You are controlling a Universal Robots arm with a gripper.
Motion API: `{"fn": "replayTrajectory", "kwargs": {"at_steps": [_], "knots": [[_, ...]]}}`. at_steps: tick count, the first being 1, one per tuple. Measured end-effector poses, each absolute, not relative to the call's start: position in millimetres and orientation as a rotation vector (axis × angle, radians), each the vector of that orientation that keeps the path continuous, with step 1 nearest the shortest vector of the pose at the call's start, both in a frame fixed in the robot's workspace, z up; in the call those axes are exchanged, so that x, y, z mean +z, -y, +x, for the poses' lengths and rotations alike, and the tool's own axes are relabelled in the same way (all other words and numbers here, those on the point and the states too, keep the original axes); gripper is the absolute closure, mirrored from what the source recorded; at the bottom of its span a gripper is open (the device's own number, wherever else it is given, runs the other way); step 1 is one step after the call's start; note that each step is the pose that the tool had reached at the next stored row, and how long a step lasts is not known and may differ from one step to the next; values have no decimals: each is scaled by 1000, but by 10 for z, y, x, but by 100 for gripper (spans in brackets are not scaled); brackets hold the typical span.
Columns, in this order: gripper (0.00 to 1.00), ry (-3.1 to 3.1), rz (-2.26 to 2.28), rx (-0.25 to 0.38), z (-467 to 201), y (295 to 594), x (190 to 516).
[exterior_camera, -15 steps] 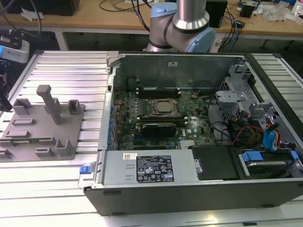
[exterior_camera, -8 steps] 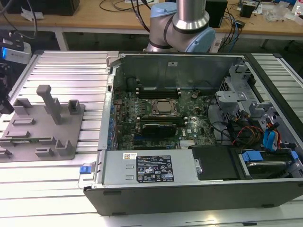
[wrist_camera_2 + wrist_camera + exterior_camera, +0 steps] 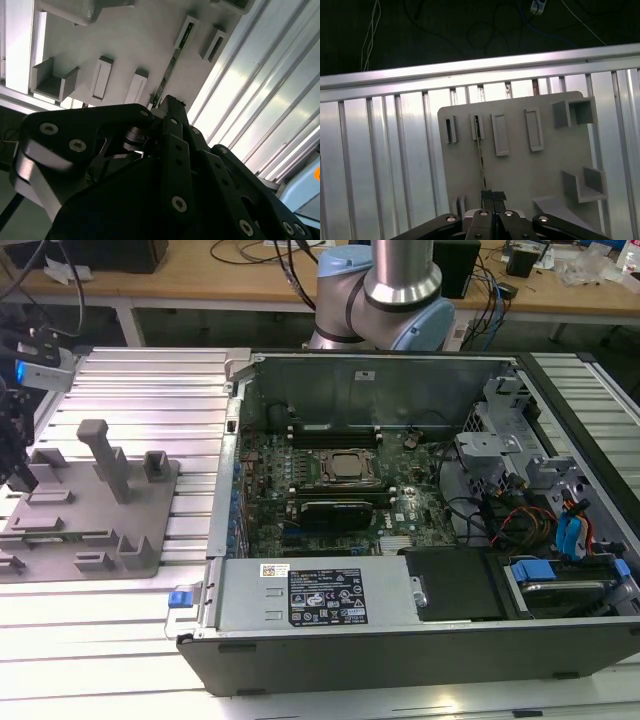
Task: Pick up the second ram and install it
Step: 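Pick up the second ram and move it above second insertion slot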
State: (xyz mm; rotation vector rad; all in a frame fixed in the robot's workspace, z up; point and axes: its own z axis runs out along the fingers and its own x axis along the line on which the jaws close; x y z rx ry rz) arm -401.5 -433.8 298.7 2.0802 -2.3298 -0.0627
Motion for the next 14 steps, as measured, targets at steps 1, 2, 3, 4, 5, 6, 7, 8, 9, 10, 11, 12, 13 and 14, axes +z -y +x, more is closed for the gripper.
{"fn": "replayTrajectory", "kwargs": {"at_steps": [1,2,3,4,5,6,7,8,9,10,11,12,13,14], "knots": [[92,2330,2080,-62,-4015,4338,2968],[92,2329,2080,-62,-4015,4338,2951],[92,2329,2080,-62,-4014,4338,2934],[92,2329,2080,-62,-4015,4338,2918],[92,2329,2080,-62,-4015,4338,2905],[92,2329,2080,-61,-4015,4338,2895],[92,2329,2080,-61,-4015,4338,2874],[92,2329,2079,-60,-4015,4338,2850],[92,2329,2079,-60,-4015,4338,2830],[92,2329,2079,-60,-4015,4338,2812],[92,2329,2079,-60,-4015,4338,2799],[92,2329,2079,-60,-4015,4338,2787],[92,2329,2079,-60,-4015,4338,2773],[92,2328,2079,-59,-4015,4338,2747]]}}
